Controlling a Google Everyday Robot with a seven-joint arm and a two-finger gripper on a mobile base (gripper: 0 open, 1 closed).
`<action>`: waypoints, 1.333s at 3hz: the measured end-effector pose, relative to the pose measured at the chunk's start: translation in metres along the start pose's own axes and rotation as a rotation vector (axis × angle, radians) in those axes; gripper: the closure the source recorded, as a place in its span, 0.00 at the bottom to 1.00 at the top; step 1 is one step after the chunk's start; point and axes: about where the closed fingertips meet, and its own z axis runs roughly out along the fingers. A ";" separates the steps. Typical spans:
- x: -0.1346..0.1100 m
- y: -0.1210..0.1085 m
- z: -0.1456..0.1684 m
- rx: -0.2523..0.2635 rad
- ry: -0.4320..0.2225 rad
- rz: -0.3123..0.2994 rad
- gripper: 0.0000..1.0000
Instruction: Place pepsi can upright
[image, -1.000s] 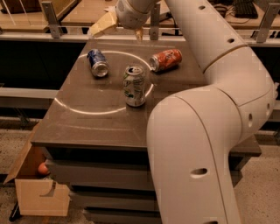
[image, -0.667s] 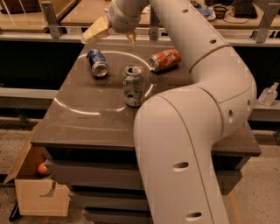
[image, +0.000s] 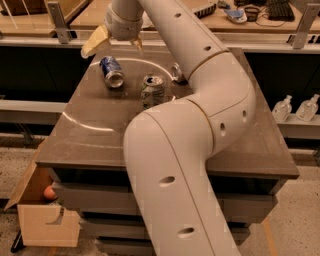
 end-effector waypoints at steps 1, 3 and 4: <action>-0.008 0.008 0.026 0.057 0.048 -0.025 0.00; -0.006 0.003 0.063 0.097 0.111 -0.042 0.25; 0.000 -0.002 0.074 0.099 0.137 -0.040 0.47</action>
Offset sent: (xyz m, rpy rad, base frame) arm 0.0481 0.0355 -0.0128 -0.1754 0.0314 0.0263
